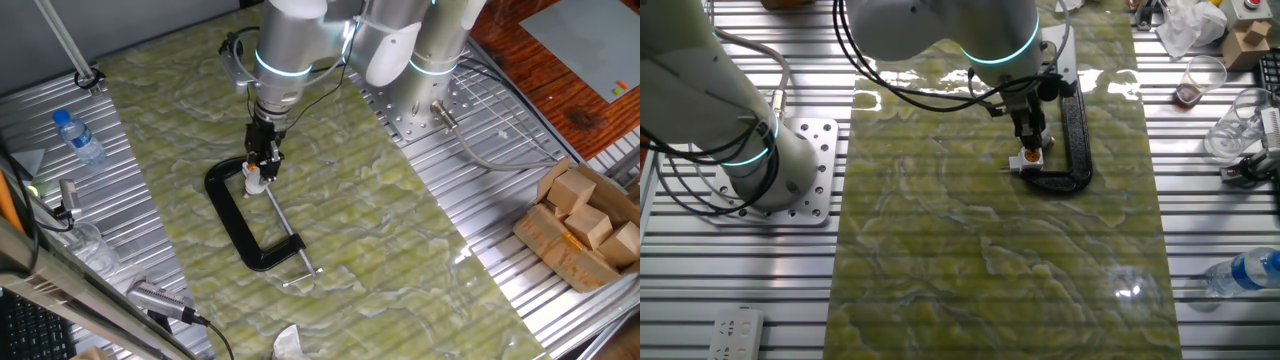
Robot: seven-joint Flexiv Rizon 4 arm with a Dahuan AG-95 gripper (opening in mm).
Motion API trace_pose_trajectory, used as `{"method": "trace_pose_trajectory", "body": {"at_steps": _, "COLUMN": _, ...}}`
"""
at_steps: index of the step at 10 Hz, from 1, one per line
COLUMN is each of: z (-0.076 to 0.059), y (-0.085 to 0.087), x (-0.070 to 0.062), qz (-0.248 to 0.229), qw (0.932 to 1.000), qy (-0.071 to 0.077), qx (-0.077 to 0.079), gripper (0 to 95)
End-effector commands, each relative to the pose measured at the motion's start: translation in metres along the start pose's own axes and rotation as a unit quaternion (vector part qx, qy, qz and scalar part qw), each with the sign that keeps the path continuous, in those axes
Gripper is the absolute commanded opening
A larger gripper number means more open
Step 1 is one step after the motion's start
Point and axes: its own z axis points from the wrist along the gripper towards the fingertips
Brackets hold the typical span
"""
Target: Install the light bulb by rotating it
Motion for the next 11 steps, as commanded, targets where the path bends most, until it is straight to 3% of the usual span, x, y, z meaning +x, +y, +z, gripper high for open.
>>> {"method": "trace_pose_trajectory", "body": {"at_steps": 1, "z": 0.0049, "y": 0.0025, "x": -0.0017, "qz": 0.001, "qw": 1.0, "qy": -0.002, "qx": -0.005, "gripper": 57.0}}
{"method": "trace_pose_trajectory", "body": {"at_steps": 6, "z": 0.0114, "y": 0.0048, "x": -0.002, "qz": 0.0, "qw": 1.0, "qy": -0.004, "qx": -0.004, "gripper": 57.0}}
{"method": "trace_pose_trajectory", "body": {"at_steps": 11, "z": 0.0124, "y": 0.0046, "x": -0.0017, "qz": -0.004, "qw": 1.0, "qy": 0.007, "qx": -0.003, "gripper": 57.0}}
